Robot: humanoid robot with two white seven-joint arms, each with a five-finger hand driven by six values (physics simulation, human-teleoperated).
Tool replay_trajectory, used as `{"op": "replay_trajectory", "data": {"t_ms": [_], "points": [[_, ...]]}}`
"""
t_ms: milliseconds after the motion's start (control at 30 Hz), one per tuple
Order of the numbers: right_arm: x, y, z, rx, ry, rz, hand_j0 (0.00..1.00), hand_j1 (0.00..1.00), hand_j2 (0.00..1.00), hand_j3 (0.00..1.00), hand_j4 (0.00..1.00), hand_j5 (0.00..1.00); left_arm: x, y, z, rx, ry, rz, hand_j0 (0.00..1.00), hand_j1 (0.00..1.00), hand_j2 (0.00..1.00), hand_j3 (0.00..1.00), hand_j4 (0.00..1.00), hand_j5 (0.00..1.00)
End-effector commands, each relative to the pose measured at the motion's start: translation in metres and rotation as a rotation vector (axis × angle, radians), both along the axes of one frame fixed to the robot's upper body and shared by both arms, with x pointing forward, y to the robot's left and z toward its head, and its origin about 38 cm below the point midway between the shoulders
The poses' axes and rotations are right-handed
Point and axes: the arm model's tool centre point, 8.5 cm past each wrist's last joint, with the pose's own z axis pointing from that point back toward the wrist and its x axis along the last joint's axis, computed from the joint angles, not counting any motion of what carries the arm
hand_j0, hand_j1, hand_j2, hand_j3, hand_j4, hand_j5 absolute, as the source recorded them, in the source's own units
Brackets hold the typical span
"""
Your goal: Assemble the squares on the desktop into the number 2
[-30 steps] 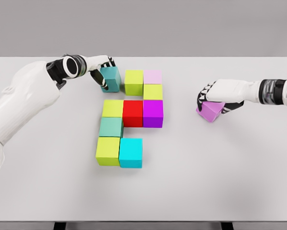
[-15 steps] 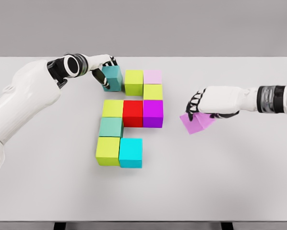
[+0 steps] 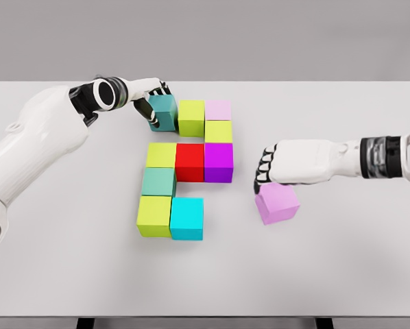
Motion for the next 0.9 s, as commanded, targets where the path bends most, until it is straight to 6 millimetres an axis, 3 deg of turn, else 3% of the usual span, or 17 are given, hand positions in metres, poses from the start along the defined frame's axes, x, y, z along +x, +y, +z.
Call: {"op": "replay_trajectory", "data": {"t_ms": [0, 33, 100, 167, 333, 467, 600, 733, 867], "points": [[0.002, -0.007, 0.01, 0.026, -0.004, -0.02, 0.96, 0.96, 0.96, 0.96, 0.96, 0.96, 0.0, 0.0, 0.0, 0.0, -0.002, 0.0, 0.5, 0.5, 0.5, 0.5, 0.5, 0.5], [0.009, -0.019, 0.021, 0.053, -0.02, -0.064, 1.0, 1.0, 1.0, 1.0, 1.0, 1.0, 0.0, 0.0, 0.0, 0.001, -0.003, 0.0, 0.52, 0.52, 0.52, 0.52, 0.52, 0.52], [0.032, -0.055, 0.025, 0.111, 0.01, -0.198, 1.0, 1.0, 1.0, 1.0, 1.0, 1.0, 0.0, 0.0, 0.0, 0.002, -0.003, -0.001, 0.54, 0.54, 0.54, 0.54, 0.54, 0.54], [0.053, -0.094, 0.008, 0.096, 0.055, -0.338, 1.0, 1.0, 1.0, 1.0, 1.0, 1.0, 0.0, -0.001, 0.0, 0.001, -0.004, -0.004, 0.58, 0.58, 0.58, 0.58, 0.58, 0.58], [0.051, -0.11, -0.017, -0.05, 0.037, -0.376, 1.0, 1.0, 1.0, 1.0, 1.0, 1.0, 0.0, -0.001, 0.0, 0.002, -0.002, -0.004, 0.67, 0.67, 0.67, 0.67, 0.67, 0.67], [0.043, -0.135, -0.018, -0.117, 0.038, -0.413, 1.0, 1.0, 1.0, 1.0, 1.0, 1.0, -0.001, -0.004, 0.001, -0.003, -0.001, -0.013, 0.68, 0.68, 0.68, 0.68, 0.68, 0.68], [0.035, -0.127, -0.034, -0.151, 0.071, -0.381, 1.0, 1.0, 1.0, 1.0, 1.0, 1.0, -0.002, -0.011, 0.001, -0.008, 0.0, -0.024, 0.7, 0.7, 0.7, 0.7, 0.7, 0.7], [0.024, -0.106, -0.043, -0.16, 0.089, -0.309, 1.0, 1.0, 1.0, 1.0, 1.0, 1.0, -0.001, -0.01, 0.001, -0.008, 0.0, -0.023, 0.76, 0.76, 0.76, 0.76, 0.76, 0.76], [0.015, -0.095, -0.055, -0.174, 0.114, -0.265, 1.0, 1.0, 1.0, 1.0, 1.0, 1.0, -0.001, -0.009, 0.001, -0.007, 0.001, -0.02, 0.88, 0.88, 0.88, 0.88, 0.88, 0.88]]}}
